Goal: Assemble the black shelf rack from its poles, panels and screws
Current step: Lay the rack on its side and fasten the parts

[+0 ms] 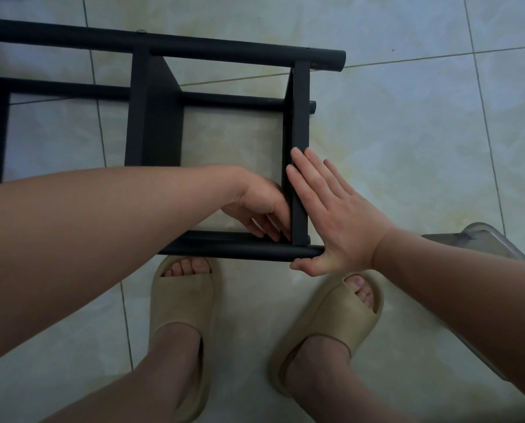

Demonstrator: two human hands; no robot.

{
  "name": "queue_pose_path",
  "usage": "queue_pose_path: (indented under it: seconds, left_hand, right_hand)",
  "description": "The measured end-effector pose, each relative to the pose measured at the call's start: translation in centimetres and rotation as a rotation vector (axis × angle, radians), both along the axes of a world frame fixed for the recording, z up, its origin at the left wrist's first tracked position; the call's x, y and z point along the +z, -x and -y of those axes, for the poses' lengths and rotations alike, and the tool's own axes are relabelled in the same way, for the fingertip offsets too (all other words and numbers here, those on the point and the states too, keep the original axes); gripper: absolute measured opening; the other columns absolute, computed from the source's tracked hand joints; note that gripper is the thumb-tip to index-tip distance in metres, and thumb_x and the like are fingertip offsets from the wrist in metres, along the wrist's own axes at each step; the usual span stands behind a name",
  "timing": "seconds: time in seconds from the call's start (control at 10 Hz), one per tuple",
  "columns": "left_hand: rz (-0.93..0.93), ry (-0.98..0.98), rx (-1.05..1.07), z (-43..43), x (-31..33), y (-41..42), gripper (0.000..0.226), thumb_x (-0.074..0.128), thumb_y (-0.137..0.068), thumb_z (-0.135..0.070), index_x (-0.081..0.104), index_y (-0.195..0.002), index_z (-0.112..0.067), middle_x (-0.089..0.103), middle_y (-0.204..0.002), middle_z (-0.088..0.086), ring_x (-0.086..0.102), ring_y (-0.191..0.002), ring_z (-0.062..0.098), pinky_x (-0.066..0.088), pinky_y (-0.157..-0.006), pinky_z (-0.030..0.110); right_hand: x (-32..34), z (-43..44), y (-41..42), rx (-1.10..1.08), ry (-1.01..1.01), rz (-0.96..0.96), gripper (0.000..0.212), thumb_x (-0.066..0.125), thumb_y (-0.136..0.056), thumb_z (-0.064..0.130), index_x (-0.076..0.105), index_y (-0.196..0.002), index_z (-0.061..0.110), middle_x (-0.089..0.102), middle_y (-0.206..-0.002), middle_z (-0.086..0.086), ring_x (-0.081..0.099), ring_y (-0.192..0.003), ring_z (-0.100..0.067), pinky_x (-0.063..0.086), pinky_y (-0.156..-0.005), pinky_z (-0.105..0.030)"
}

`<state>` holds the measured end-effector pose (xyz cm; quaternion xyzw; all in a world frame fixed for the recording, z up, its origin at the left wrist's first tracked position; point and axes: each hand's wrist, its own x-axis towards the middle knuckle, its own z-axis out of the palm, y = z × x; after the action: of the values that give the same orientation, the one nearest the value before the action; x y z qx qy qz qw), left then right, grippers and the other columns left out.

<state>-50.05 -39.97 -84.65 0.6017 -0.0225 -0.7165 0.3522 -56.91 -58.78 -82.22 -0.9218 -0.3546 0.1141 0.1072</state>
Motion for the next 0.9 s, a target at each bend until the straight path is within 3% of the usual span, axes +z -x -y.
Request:
queue_pose_path:
  seconds: [0.2,0.4,0.6,0.9]
  left_hand:
    - [-0.007,0.016,0.010,0.09,-0.18,0.46,0.010,0.069,-0.089,-0.013,0.073,-0.097,-0.017,0.072,-0.091,-0.001,0.063,-0.085,0.016,0.047,-0.087,0.032]
    - [-0.012,0.039,0.034,0.25,0.08,0.16,0.015,0.069,-0.088,-0.006,0.072,-0.096,-0.018,0.070,-0.094,-0.001,0.062,-0.092,0.017,0.048,-0.087,0.030]
    - [-0.049,0.039,0.026,0.09,0.32,0.13,0.019,0.062,-0.092,-0.009,0.071,-0.108,-0.015,0.073,-0.104,-0.001,0.067,-0.103,0.017,0.048,-0.100,0.036]
    - [-0.044,0.041,0.048,0.13,0.03,0.48,0.012,0.065,-0.091,-0.007,0.070,-0.098,-0.014,0.067,-0.098,0.004,0.060,-0.086,0.016,0.048,-0.091,0.034]
  right_hand:
    - [-0.08,0.02,-0.06,0.002,0.002,0.003,0.127,0.051,-0.074,0.081,0.012,-0.159,-0.005,0.001,-0.168,-0.024,-0.002,-0.156,-0.038,0.018,-0.124,-0.058]
    - [0.02,-0.06,0.01,0.001,0.008,0.003,0.127,0.052,-0.074,0.081,0.012,-0.159,-0.005,0.002,-0.168,-0.025,0.000,-0.156,-0.039,0.018,-0.124,-0.058]
    - [0.12,-0.04,-0.03,0.002,0.019,-0.002,0.127,0.051,-0.074,0.081,0.012,-0.159,-0.005,0.001,-0.168,-0.025,-0.001,-0.156,-0.038,0.018,-0.124,-0.058]
    - [0.18,-0.08,-0.05,0.001,0.019,-0.007,0.128,0.052,-0.073,0.081,0.012,-0.159,-0.005,0.001,-0.168,-0.025,-0.001,-0.156,-0.038,0.018,-0.124,-0.058]
